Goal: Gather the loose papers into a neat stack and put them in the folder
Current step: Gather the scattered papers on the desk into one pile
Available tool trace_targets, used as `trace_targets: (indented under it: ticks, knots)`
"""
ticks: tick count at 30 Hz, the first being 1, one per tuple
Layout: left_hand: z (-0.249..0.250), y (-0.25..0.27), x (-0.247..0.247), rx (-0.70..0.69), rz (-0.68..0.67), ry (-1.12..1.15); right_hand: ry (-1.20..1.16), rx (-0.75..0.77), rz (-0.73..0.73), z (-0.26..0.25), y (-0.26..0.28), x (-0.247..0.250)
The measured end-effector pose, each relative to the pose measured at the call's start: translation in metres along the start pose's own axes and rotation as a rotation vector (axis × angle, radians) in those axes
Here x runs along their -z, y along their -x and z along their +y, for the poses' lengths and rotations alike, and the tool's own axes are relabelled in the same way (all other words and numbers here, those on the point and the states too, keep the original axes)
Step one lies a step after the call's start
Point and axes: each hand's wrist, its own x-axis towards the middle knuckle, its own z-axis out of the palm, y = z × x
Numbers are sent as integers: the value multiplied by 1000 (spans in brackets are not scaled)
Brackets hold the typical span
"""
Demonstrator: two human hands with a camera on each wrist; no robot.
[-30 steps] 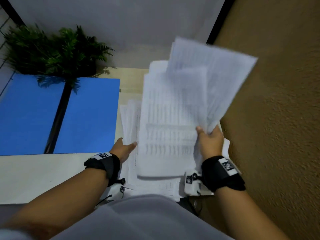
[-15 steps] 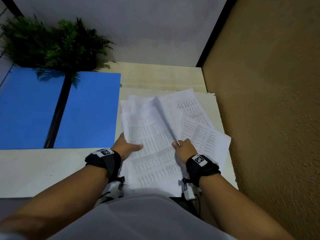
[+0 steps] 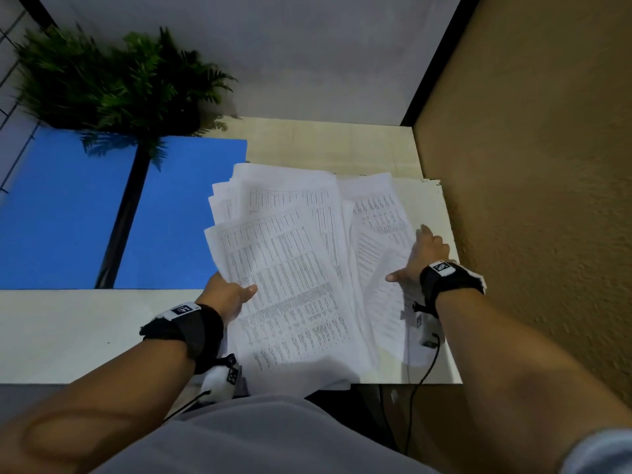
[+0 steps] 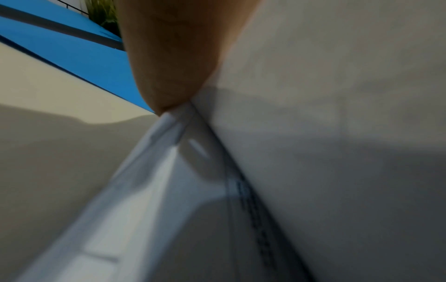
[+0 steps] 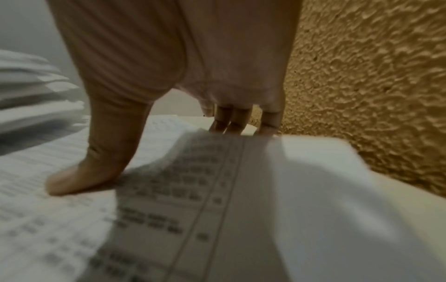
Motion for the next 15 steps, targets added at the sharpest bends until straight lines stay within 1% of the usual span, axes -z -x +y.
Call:
trace_targets:
  ticks: [1,3,4,5,7,9,11,12,14,15]
  knots:
    - [1,1,1,2,-9,3,-122,-38,-26,0,3,-2]
    - [0,0,1,4,-27,12,-337,-66,-114,1,11,-5]
    - [-1,0,2,10,-34,16,-378,-57,-125,1,15,-5]
    - [-1,-1,1,14,-39,35,-385,-44,-85,2,19,-2]
    - [0,-1,-1,10,-61,95,-409,-31,90,1,30,10]
    - [3,-3,-5,-6,-80,130,-447,-18,311,-2,43,30]
    - [6,-7,-9,-5,-95,159,-574,5,543,-6,66,54]
    - [7,-9,-12,-5,-111,168,-659,43,640,-9,80,66]
    - [8,-12,-20,-22,-149,176,-810,149,780,-13,109,82]
    - [7,-14,-24,-27,-161,175,-868,186,817,-14,122,86]
